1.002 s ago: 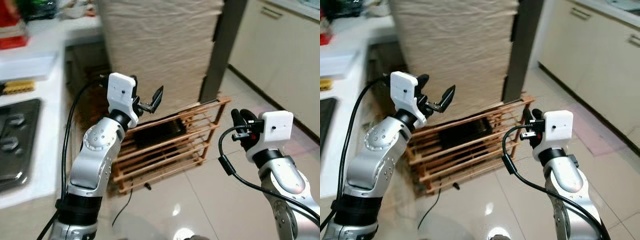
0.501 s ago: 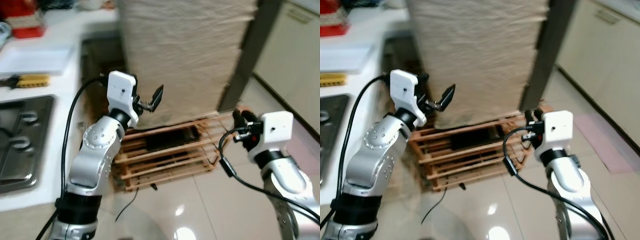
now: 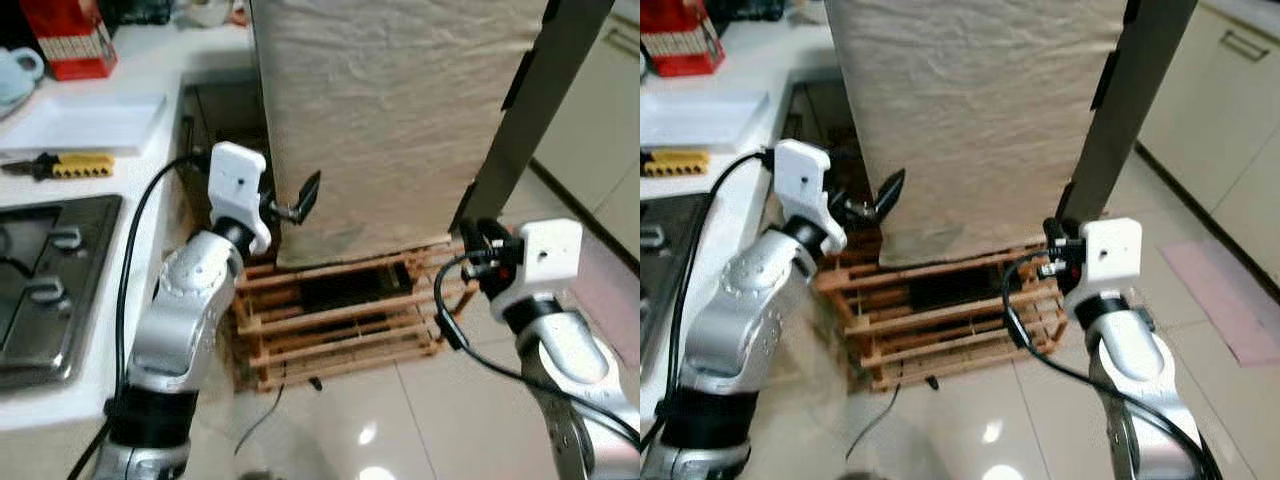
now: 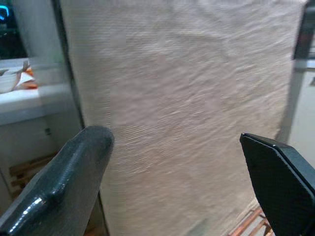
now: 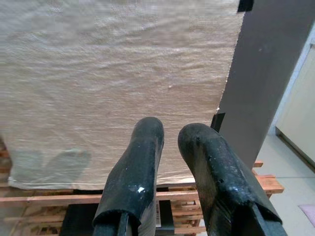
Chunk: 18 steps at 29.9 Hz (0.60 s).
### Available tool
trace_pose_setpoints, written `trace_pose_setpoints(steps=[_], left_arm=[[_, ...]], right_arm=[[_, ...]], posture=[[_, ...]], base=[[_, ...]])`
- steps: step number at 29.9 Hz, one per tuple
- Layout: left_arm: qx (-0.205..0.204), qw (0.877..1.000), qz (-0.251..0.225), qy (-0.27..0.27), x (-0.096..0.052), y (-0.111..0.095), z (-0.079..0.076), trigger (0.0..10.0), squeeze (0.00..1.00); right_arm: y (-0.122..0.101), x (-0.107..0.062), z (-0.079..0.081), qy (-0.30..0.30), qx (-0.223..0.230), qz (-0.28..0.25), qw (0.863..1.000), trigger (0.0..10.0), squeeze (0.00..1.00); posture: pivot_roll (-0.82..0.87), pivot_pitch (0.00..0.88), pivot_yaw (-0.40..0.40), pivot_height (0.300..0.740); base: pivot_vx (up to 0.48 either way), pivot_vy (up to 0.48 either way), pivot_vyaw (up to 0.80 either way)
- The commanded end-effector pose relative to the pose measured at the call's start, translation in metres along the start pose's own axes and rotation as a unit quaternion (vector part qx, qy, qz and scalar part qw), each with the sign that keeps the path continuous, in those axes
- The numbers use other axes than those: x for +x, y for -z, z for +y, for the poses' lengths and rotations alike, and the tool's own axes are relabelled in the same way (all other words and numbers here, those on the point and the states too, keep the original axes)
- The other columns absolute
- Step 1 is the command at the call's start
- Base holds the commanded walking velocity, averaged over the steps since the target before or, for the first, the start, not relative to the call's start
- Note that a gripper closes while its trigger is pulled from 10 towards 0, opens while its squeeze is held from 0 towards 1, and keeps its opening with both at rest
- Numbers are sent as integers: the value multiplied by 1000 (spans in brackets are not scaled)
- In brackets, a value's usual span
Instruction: Restocking fridge
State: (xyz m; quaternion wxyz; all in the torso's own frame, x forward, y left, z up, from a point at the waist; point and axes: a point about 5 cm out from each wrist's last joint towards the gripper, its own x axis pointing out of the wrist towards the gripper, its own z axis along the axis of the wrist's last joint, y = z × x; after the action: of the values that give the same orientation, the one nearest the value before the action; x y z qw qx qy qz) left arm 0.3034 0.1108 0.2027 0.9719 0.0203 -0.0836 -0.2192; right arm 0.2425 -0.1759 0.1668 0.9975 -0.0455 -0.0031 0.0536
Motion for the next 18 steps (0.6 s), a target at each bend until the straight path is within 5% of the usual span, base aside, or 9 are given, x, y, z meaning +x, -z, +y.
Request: trace_pose_setpoints(steps=[1,18], left_arm=[[6,1000,-3,2,1,-3,0,10000,0],[6,1000,1,-3,0,-1,1,10000,0]], right_arm=[[-1,-2,-3,6,-2,1,1000,10000,0],[0,-2,-2,2,-1,0,1000,10000,0]], posture=[[-33,27,28,740],[-31,12,24,740]], base=[[0,0,0],[0,0,0]])
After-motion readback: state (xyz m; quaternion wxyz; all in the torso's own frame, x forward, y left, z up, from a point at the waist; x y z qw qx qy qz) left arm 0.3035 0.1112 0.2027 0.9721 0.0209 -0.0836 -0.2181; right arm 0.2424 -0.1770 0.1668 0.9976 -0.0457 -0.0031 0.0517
